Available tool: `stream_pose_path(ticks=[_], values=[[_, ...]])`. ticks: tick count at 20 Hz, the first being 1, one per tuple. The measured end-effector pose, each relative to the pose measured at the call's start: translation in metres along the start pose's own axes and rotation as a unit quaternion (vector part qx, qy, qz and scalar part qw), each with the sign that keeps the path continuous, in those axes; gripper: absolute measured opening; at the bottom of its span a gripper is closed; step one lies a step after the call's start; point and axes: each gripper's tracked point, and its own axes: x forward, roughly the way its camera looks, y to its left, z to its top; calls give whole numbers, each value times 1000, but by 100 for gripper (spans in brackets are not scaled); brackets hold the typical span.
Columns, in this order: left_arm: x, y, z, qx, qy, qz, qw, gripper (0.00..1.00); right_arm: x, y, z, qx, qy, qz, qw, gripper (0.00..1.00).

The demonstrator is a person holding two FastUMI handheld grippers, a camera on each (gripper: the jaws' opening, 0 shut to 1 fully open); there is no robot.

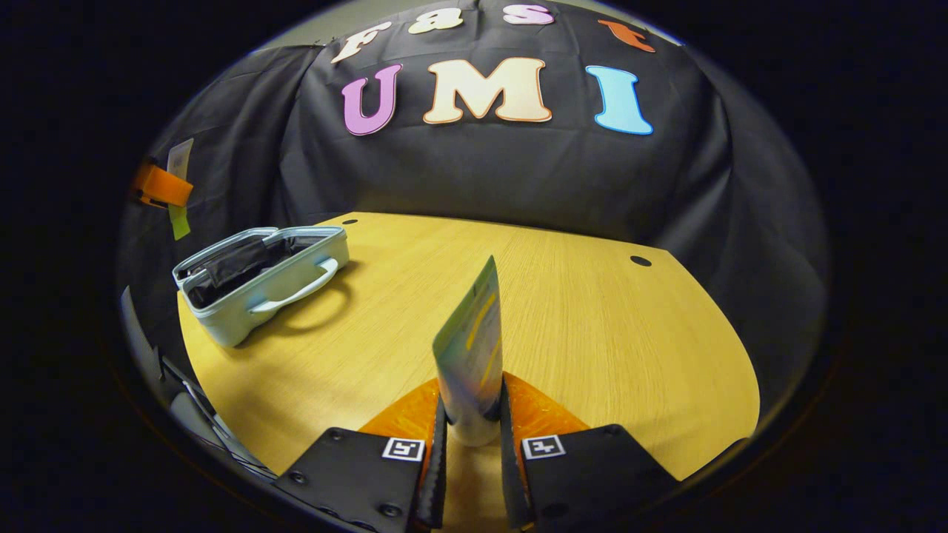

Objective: First open the suitcase, pack the skin care products into it, and then close the suitcase.

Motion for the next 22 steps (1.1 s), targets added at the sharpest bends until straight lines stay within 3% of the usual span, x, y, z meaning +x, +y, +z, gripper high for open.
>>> stream_pose_path(ticks=[2, 10, 15, 22], values=[[6, 14, -7, -2, 16, 8, 1000, 15, -1, 8, 0, 14, 19, 14, 1000, 28], [39, 77, -40, -1, 93, 5, 996, 15, -20, 67, 62, 36, 32, 36, 998, 27], [70, 103, -77, 26, 156, -19, 987, 15, -30, 136, 102, 66, 33, 80, 994, 27], [107, 107, -121, 5, 222, -66, 973, 16, -36, 243, 116, 73, 76, 157, 982, 27]])
